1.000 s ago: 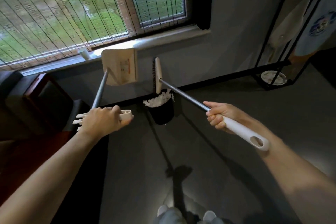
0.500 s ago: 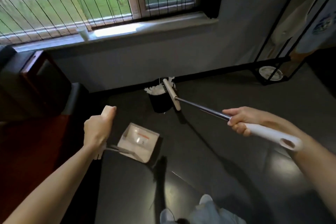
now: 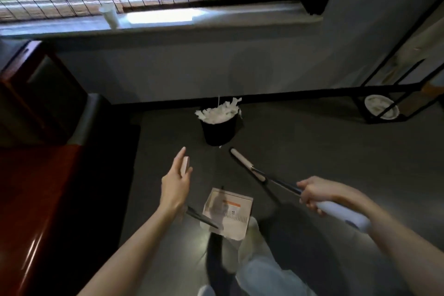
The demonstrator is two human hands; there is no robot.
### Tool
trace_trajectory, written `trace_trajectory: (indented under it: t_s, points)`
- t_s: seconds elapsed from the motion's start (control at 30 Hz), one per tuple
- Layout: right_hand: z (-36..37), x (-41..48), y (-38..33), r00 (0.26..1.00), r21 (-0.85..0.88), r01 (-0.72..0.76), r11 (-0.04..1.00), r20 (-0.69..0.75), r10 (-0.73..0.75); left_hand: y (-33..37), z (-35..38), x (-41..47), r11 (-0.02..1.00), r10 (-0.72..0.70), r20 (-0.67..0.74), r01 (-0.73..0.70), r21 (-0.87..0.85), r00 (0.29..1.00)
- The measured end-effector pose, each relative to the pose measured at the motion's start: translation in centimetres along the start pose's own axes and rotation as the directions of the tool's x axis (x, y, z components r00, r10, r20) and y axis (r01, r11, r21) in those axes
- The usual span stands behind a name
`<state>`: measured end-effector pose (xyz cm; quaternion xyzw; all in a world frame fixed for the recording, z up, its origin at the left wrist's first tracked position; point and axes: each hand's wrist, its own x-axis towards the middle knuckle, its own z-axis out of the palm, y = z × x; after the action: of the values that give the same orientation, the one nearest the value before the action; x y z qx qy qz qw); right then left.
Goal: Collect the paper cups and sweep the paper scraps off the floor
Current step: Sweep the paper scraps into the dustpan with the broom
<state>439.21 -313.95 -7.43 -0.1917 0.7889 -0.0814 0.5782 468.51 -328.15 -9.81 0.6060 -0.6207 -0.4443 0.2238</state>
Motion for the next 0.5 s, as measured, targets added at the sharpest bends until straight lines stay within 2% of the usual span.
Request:
trace_trajectory:
  t_s: [0.23, 0.4, 0.5]
  points:
    - [-5.6, 7.6, -7.0, 0.995, -0.223, 0.063, 0.973, 0.089, -0.044, 1.4, 4.0, 5.8, 0.993, -0.076, -0.030, 0.078, 0.091, 0.997]
    - [-6.0, 12.3, -9.7, 0.990, -0.483, 0.140, 0.864, 0.058, -0.128, 1.8, 5.6, 9.7, 0.991, -0.068, -0.090, 0.077, 0.110, 0.994]
    - [-5.7, 14.3, -10.6, 0.991, -0.551, 0.134, 0.824, 0.085, -0.104, 1.9, 5.5, 12.1, 0.988, -0.067, -0.127, 0.083, 0.127, 0.990]
